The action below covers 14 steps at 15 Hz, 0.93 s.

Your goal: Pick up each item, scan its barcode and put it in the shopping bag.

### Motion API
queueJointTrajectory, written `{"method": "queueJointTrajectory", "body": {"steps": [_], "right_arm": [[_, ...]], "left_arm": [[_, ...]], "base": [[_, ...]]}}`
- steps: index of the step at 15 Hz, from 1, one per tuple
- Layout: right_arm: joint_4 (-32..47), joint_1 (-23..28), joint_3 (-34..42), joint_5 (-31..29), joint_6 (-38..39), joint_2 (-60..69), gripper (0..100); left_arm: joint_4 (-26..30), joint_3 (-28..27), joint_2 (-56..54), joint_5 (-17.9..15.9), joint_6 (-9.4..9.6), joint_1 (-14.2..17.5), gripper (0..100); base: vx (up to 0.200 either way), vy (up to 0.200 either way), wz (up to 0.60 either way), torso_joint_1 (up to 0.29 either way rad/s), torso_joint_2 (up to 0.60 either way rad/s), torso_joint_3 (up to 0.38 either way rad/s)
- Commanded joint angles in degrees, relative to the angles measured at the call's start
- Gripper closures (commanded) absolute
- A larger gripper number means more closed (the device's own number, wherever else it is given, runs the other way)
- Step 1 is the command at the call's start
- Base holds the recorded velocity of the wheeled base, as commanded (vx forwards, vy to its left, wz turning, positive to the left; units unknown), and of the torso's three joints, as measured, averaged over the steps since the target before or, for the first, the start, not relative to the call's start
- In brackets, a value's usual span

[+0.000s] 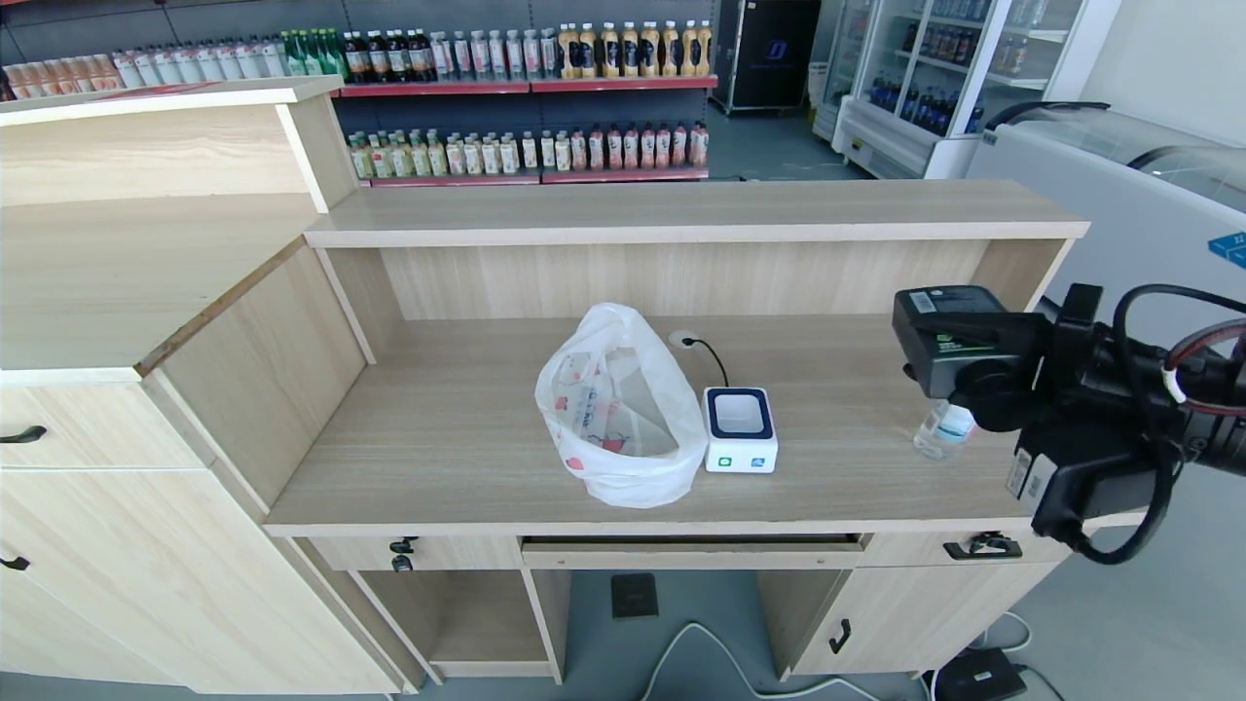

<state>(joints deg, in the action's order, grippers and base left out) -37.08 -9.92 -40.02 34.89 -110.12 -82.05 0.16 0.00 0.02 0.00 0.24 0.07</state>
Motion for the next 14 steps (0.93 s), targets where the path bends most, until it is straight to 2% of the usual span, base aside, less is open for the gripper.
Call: {"method": "queueJointTrajectory", "body": {"steps": [1,3,7,8,10,14], "right_arm": [[-0.18,-13.98,0.82,0.18,-20.49,3.39,100],[-0.88,-22.33,2.05,0.09,-33.23,2.43,100],[-0.97,-30.24,3.37,3.08,-43.43,0.05,100],[-0.97,-32.09,2.93,3.17,-43.34,-0.03,100],[-1.06,-39.03,-0.67,3.17,-42.55,-1.35,100],[-1.06,-41.67,-1.99,3.08,-39.74,-2.23,100]], "left_arm": [[0.02,0.0,-0.02,0.0,0.02,0.01,0],[0.02,0.0,-0.02,0.0,0.02,0.01,0],[0.02,0.0,-0.02,0.0,0.02,0.01,0],[0.02,0.0,-0.02,0.0,0.02,0.01,0],[0.02,0.0,-0.02,0.0,0.02,0.01,0],[0.02,0.0,-0.02,0.0,0.02,0.01,0]], "base": [[0.0,0.0,0.0,0.0,0.0,0.0],[0.0,0.0,0.0,0.0,0.0,0.0],[0.0,0.0,0.0,0.0,0.0,0.0],[0.0,0.0,0.0,0.0,0.0,0.0],[0.0,0.0,0.0,0.0,0.0,0.0],[0.0,0.0,0.0,0.0,0.0,0.0]]}}
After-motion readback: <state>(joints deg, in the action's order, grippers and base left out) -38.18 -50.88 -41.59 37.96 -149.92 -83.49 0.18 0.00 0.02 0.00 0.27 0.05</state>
